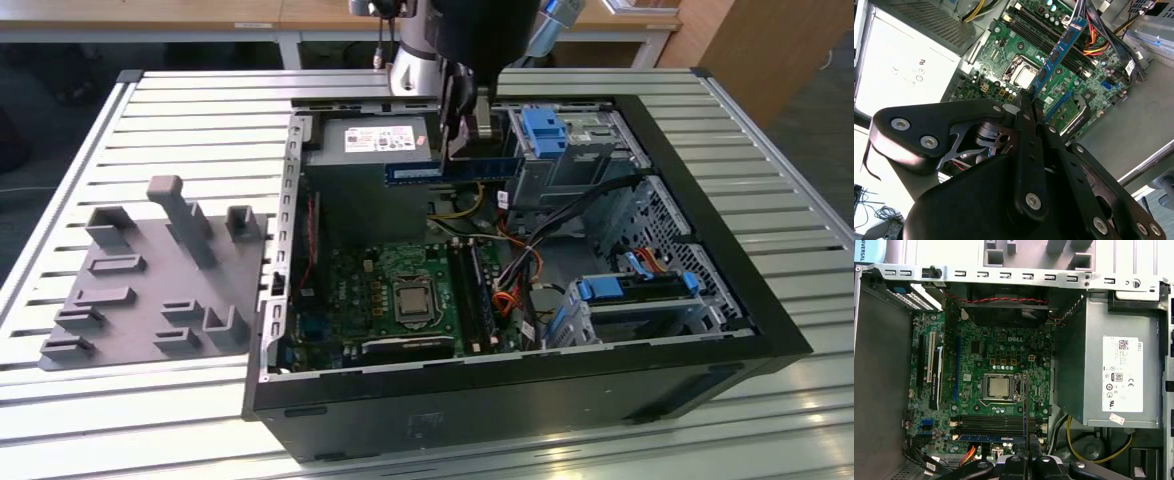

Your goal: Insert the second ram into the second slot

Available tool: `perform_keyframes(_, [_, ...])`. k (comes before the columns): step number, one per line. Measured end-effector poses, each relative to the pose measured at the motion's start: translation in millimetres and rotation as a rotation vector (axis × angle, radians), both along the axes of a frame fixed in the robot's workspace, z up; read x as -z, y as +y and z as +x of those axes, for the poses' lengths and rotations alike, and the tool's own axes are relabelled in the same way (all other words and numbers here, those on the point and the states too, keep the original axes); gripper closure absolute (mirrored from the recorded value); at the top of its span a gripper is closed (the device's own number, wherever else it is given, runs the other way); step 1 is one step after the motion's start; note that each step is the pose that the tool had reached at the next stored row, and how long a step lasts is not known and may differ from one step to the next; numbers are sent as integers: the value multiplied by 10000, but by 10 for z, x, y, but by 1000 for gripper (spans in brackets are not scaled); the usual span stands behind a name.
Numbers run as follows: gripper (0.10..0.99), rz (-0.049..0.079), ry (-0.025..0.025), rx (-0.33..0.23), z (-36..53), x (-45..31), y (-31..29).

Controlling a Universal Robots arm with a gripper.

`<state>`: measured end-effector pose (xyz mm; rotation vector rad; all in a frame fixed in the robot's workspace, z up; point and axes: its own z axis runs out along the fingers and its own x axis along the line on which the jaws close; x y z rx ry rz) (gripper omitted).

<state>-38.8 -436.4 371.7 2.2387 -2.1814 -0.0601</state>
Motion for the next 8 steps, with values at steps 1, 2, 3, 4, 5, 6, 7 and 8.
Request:
perform_keyframes(1, [949,0,0,0,0,0,-2])
perform_keyframes(2, [949,0,0,0,0,0,-3])
perform_keyframes(3, [949,0,0,0,0,0,-5])
perform_keyframes(4, [949,0,0,0,0,0,-7])
perform_keyframes(5, [949,0,0,0,0,0,-9])
perform_keyframes(6, [949,1,0,0,0,0,-11])
perform_keyframes(7, [949,0,0,0,0,0,-13])
perform_keyframes(8, [949,0,0,0,0,0,-15])
